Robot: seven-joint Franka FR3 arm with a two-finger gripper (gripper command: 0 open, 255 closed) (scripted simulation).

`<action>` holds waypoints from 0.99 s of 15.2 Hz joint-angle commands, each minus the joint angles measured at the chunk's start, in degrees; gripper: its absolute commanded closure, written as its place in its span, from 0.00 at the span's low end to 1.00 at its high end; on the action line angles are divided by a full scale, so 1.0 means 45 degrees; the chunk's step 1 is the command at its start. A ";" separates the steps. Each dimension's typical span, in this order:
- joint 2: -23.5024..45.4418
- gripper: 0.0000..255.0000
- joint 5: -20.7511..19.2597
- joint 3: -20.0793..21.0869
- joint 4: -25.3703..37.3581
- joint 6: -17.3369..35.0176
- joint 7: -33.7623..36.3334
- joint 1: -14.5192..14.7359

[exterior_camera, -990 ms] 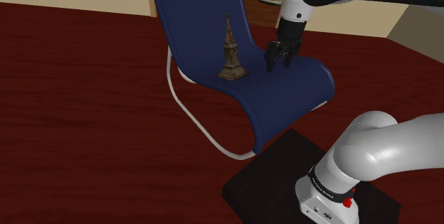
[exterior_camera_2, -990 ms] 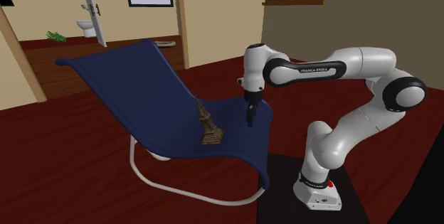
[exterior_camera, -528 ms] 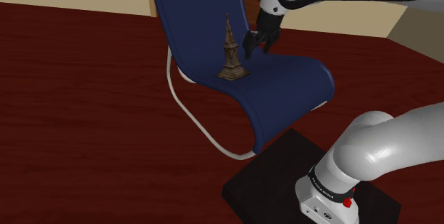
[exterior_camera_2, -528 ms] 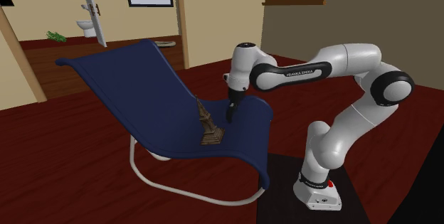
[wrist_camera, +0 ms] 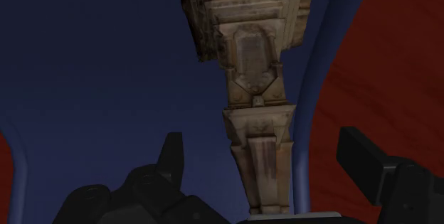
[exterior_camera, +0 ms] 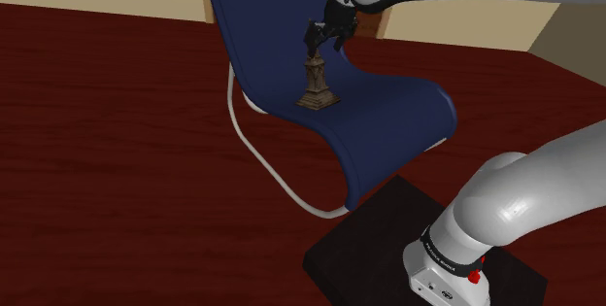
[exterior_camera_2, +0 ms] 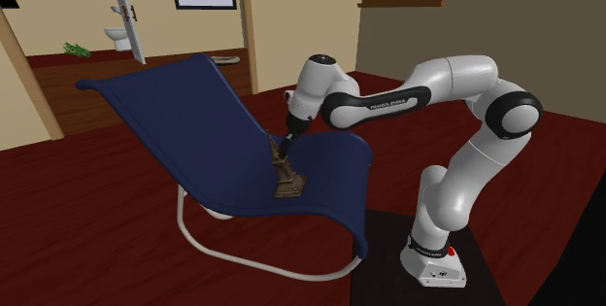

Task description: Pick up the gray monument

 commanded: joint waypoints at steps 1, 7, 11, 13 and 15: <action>0.0176 0.00 -0.0182 0.0093 -0.0038 0.0535 0.0176 -0.0053; 0.0246 0.00 -0.0285 0.0123 -0.0998 0.1555 0.0356 -0.0081; 0.0254 1.00 -0.0296 0.0108 -0.1104 0.1672 0.0352 -0.0091; 0.0255 1.00 -0.0296 0.0106 -0.1102 0.1671 0.0349 -0.0092; 0.0256 1.00 -0.0296 0.0106 -0.1098 0.1668 0.0349 -0.0092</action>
